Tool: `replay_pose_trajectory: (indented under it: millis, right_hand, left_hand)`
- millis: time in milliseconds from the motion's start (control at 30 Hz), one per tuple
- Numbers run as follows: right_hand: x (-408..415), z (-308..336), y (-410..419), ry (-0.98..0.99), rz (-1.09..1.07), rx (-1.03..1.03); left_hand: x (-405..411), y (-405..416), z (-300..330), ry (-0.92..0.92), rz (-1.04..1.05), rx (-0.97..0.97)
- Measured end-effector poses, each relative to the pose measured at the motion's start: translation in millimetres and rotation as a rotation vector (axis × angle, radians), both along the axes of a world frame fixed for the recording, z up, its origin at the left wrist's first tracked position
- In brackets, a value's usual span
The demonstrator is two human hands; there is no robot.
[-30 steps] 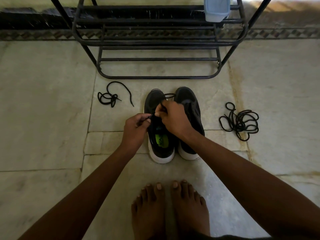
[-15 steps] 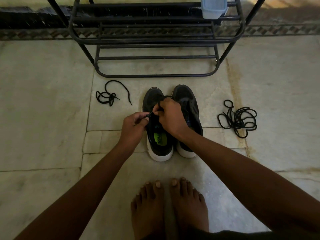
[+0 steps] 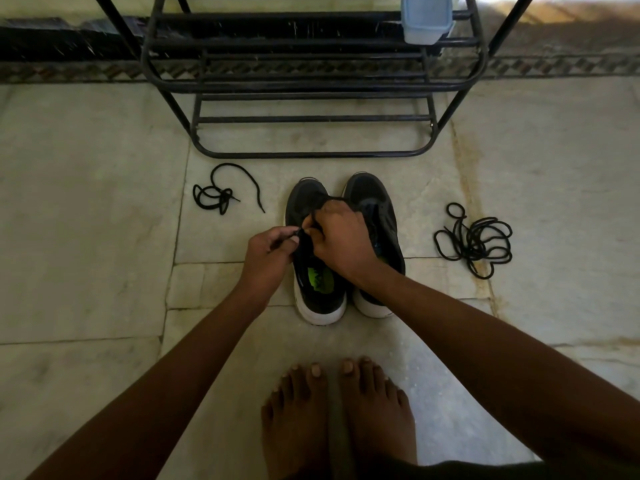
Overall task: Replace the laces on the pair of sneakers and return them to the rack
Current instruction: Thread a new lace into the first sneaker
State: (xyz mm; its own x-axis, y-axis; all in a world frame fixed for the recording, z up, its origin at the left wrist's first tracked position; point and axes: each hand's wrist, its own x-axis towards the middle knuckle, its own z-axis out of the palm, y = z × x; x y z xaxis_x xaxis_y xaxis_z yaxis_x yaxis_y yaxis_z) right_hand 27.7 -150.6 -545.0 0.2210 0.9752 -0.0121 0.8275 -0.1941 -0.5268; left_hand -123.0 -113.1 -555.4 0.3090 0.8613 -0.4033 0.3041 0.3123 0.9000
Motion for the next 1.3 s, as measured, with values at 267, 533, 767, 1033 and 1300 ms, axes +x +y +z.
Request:
replay_pose_trajectory:
  millis: [267,533,767,1033,1300]
  right_hand:
    - [0.7,-3.4,2.4,0.031,-0.012,0.011]
    - [4.4,-1.5,5.2,-0.036,0.084,0.082]
    - [2.5,6.0,1.5,-0.132,0.141,0.144]
    - [7.6,22.5,10.7,-0.105,0.205,0.005]
    - [4.6,24.4,7.4,-0.067,0.161,-0.055]
  left_hand:
    - [-0.8,2.2,0.3,-0.006,0.007,-0.050]
    - [-0.1,0.8,1.2,-0.013,0.014,-0.048]
    - [-1.1,2.9,4.7,-0.082,0.049,-0.121]
    - [1.9,6.6,-3.0,-0.045,0.033,-0.063]
    - [3.8,16.7,1.9,0.014,0.022,-0.102]
